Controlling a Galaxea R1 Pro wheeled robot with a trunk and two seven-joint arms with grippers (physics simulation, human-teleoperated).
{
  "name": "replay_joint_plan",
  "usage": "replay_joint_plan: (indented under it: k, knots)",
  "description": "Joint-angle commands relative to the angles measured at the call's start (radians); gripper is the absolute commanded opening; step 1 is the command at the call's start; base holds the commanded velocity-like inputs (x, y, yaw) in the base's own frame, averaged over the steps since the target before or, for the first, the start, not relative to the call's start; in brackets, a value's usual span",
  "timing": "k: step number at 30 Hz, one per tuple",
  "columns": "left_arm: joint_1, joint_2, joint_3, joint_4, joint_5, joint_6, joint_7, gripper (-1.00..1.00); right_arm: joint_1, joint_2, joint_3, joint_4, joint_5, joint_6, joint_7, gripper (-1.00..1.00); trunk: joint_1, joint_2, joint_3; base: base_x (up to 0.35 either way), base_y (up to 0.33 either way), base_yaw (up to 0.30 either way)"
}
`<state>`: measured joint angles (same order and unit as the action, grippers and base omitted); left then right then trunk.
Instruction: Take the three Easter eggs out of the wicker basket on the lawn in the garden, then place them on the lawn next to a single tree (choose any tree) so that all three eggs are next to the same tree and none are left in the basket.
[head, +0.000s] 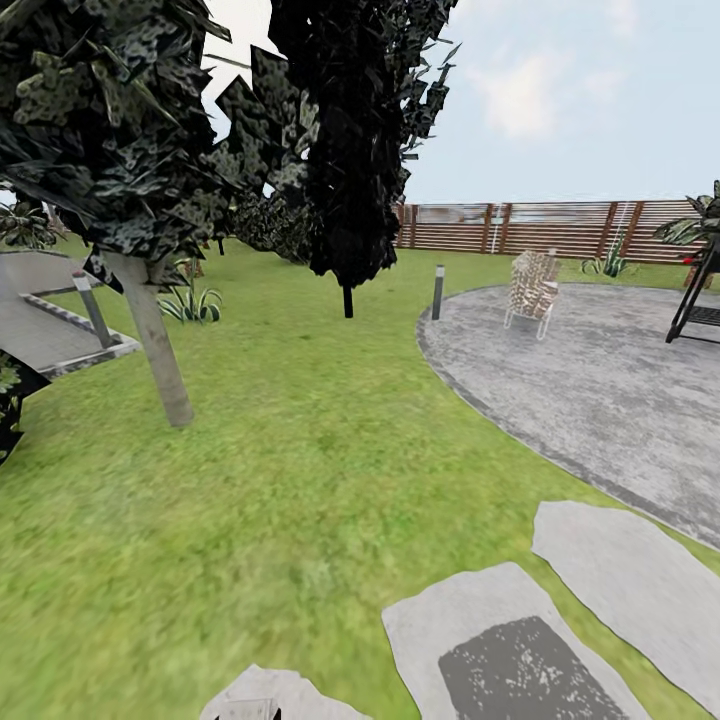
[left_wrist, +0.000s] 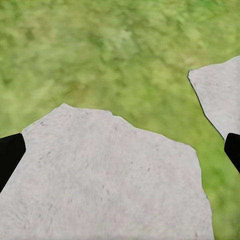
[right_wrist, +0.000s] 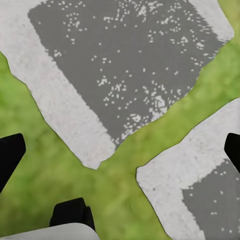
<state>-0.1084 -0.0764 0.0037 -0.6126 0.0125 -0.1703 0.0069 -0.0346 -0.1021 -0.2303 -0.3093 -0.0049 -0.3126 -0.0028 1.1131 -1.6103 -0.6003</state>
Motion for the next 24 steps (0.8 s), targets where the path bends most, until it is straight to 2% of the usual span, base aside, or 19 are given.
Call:
replay_joint_plan:
  k: [1,12,18,24]
  knots:
    - [-0.001,0.000,0.001,0.001,0.001,-0.003,0.001,1.00,-0.001,0.000,-0.001,0.001,-0.001,-0.003,0.000,1.00,0.004,-0.008,-0.004,0.000,0.000,0.000]
    - [-0.001,0.000,0.000,0.001,0.001,-0.003,0.001,1.00,-0.001,0.001,-0.001,0.001,-0.001,-0.004,0.000,1.00,0.046,-0.085,-0.039,0.000,0.000,0.000]
    - [-0.001,0.001,0.001,0.000,0.001,-0.004,0.001,1.00,-0.001,0.001,-0.002,0.001,0.000,-0.003,0.000,1.00,0.046,-0.085,-0.039,0.012,0.000,0.000]
    - [-0.001,0.001,0.001,0.001,0.001,-0.005,0.001,1.00,-0.001,0.001,-0.001,0.002,-0.001,-0.003,0.000,1.00,0.046,-0.085,-0.039,0.256,0.000,0.000]
